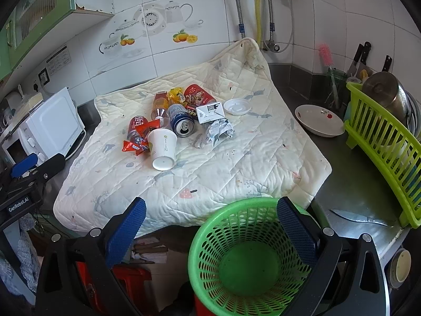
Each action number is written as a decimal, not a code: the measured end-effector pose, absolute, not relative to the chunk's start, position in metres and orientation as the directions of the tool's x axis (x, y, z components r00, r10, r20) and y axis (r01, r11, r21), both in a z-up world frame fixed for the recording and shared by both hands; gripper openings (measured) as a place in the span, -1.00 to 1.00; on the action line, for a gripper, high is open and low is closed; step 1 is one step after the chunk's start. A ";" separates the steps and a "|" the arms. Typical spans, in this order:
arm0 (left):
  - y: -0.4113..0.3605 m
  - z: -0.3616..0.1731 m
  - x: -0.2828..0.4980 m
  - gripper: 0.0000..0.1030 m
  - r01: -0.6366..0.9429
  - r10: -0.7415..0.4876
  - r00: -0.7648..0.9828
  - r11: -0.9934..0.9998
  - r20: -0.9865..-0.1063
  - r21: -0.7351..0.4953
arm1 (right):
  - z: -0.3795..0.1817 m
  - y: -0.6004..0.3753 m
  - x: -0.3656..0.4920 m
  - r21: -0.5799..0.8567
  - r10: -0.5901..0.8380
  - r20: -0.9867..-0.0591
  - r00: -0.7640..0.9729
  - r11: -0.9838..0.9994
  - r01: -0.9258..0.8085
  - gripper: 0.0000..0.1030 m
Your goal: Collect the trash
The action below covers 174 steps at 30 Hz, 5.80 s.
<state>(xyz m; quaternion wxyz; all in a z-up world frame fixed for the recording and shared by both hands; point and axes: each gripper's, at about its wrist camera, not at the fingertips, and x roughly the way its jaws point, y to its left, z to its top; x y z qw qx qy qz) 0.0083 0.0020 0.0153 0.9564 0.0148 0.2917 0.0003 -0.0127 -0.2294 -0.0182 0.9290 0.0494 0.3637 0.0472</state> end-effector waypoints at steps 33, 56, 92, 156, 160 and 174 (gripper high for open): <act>0.004 0.018 0.018 0.90 -0.006 0.021 0.836 1.000 -0.548 0.028 | -0.022 -0.228 -0.003 0.130 0.135 -0.671 0.730 0.990 -0.063 0.87; 0.010 0.016 0.025 0.90 -0.027 0.034 0.833 0.999 -0.552 0.021 | -0.021 -0.224 0.003 0.131 0.145 -0.668 0.730 0.988 -0.077 0.87; 0.056 0.002 0.107 0.90 -0.092 0.080 0.787 0.996 -0.612 0.011 | -0.047 -0.168 0.101 0.131 0.234 -0.715 0.659 0.971 -0.202 0.87; 0.007 -0.106 0.236 0.12 0.460 -0.333 0.571 0.887 -0.750 -0.044 | -0.110 -0.150 0.201 0.187 0.265 -0.810 0.523 0.962 -0.198 0.14; 0.006 -0.108 0.241 -0.24 0.486 -0.361 0.555 0.872 -0.750 -0.060 | -0.107 -0.150 0.199 0.175 0.253 -0.809 0.531 0.965 -0.194 0.14; 0.008 -0.096 0.237 -1.00 0.501 -0.424 0.546 0.857 -0.723 -0.125 | -0.099 -0.158 0.182 0.159 0.234 -0.798 0.556 0.971 -0.181 0.14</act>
